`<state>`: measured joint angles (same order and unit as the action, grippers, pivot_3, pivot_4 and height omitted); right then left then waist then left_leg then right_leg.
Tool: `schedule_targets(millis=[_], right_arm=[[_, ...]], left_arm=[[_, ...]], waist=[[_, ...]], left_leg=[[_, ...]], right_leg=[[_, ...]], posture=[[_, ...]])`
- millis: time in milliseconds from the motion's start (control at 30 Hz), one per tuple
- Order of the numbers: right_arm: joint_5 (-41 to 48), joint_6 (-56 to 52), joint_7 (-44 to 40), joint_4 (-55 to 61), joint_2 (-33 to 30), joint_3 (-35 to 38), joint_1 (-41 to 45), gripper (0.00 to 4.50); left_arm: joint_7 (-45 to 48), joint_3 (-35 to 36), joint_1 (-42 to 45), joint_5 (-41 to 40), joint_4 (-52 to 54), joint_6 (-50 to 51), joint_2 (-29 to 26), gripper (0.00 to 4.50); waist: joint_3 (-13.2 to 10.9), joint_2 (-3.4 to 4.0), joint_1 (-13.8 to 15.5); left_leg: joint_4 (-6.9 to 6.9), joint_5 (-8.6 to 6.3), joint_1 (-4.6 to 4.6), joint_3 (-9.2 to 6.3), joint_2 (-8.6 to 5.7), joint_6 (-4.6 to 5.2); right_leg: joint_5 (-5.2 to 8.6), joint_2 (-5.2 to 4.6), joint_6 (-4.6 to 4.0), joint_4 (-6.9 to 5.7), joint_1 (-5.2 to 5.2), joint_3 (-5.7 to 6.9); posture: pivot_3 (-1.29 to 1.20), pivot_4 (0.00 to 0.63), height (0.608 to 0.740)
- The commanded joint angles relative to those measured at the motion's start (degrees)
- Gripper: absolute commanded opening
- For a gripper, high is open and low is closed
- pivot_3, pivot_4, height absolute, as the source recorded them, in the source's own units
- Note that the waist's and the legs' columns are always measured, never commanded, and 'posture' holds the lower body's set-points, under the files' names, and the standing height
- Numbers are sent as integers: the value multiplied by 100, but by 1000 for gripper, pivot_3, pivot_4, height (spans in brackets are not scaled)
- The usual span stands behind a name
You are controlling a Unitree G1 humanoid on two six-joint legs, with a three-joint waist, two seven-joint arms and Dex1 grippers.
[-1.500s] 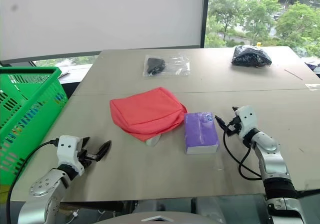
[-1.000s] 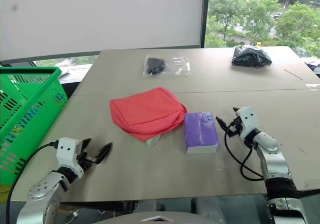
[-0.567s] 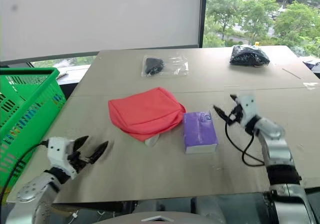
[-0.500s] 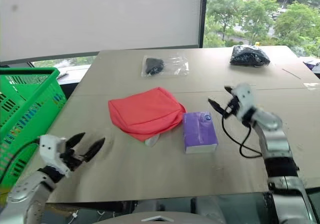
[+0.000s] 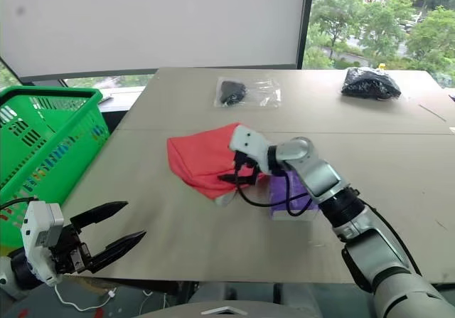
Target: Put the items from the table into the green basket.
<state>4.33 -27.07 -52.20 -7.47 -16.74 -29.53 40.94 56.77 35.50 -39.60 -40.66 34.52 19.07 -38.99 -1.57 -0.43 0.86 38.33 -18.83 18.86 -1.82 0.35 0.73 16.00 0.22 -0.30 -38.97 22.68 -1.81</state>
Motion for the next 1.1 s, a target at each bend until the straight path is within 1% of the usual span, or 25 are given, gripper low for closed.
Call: schedule_targets(millis=[33, 167, 300, 400, 467, 600, 733, 833, 933, 967, 1000, 1033, 1067, 1100], right_arm=[[-163, -315, -110, -249, 214, -173, 317, 4500], [-180, -722, -104, -476, 509, -199, 469, 4500], [234, -1273, -281, -193, 657, 144, 518, 4500], [487, -1530, -417, 151, 601, 257, 529, 4500], [587, -1662, -538, 427, 516, 166, 455, 4500], [84, -1169, -552, 409, 240, -433, 338, 4500], [-91, -1132, -268, 121, 428, -455, 395, 4500], [-309, -1083, 121, -191, 634, -413, 428, 4500], [-439, -943, 262, -284, 665, -387, 387, 3725], [-419, -932, 242, -264, 671, -357, 379, 3274], [-407, -920, 220, -252, 676, -339, 376, 2722], [-374, -934, 220, -234, 697, -280, 382, 2520], [-350, -939, 216, -212, 705, -228, 391, 1980], [-339, -937, 217, -195, 709, -182, 400, 1530]], left_arm=[[-152, 104, -99, 54, 332, -93, 133, 4452], [-227, 54, -327, 210, 515, -135, 297, 4452], [-295, 33, -364, 288, 543, -156, 354, 4452], [-317, 25, -354, 281, 542, -153, 386, 4452], [-316, -24, -328, 314, 497, -175, 395, 4452], [-327, -98, -195, 334, 416, -156, 366, 4452], [-316, -119, -127, 331, 377, -127, 326, 4452], [-310, -150, -60, 345, 344, -113, 290, 4452], [-321, -156, -25, 342, 346, -95, 278, 4500], [-318, -152, -23, 345, 341, -93, 276, 4500], [-315, -149, -23, 347, 337, -92, 274, 4500], [-314, -142, -19, 346, 332, -94, 272, 4500], [-316, -139, -14, 345, 330, -96, 273, 4500], [-318, -139, -10, 345, 331, -97, 272, 4500]], waist=[[2, -3, 8], [5, -7, 12], [2, -2, 54], [-2, 3, 119], [-3, 4, 146], [-3, 4, 154], [-3, 4, 130], [-2, 4, 125], [-3, 6, 132], [-3, 6, 132], [-4, 6, 133], [-4, 6, 132], [-3, 6, 132], [-3, 6, 130]], left_leg=[[0, 0, 0, -1, -1, 0], [-4, 0, 1, -5, -1, -1], [-5, 0, 1, -12, -1, -1], [-3, 0, 4, -14, -4, -1], [-3, -1, 4, -14, -5, 0], [-4, -1, 7, -19, -5, 0], [-3, 0, 5, -15, -7, 0], [-4, 0, 4, -18, -6, -2], [-3, 1, 4, -18, -6, -4], [-3, 1, 4, -18, -7, -4], [-3, 1, 4, -18, -8, -4], [-3, 1, 4, -18, -8, -4], [-4, 1, 4, -18, -8, -4], [-3, 2, 4, -19, -8, -4]], right_leg=[[0, 0, 0, -1, 0, 0], [0, 0, -1, 3, 0, 4], [1, -1, -2, 4, -1, 10], [1, -4, -1, 4, -1, 13], [1, -5, -1, 6, -1, 13], [1, -6, -1, 9, -1, 21], [1, -6, 0, 6, -1, 16], [2, -3, -2, 4, -1, 19], [2, -4, -2, 4, -1, 19], [2, -5, -1, 5, -2, 18], [1, -7, -1, 6, -3, 18], [1, -7, -1, 6, -3, 19], [1, -7, -1, 6, -3, 19], [1, -7, -1, 5, -3, 20]], posture=[[137, 0, 740], [171, 0, 740], [183, 0, 740], [178, 0, 740], [170, 0, 740], [159, 0, 740], [148, 0, 740], [147, 0, 740], [147, 0, 740], [147, 0, 740], [147, 0, 740], [144, 0, 740], [144, 0, 740], [144, 0, 740]])
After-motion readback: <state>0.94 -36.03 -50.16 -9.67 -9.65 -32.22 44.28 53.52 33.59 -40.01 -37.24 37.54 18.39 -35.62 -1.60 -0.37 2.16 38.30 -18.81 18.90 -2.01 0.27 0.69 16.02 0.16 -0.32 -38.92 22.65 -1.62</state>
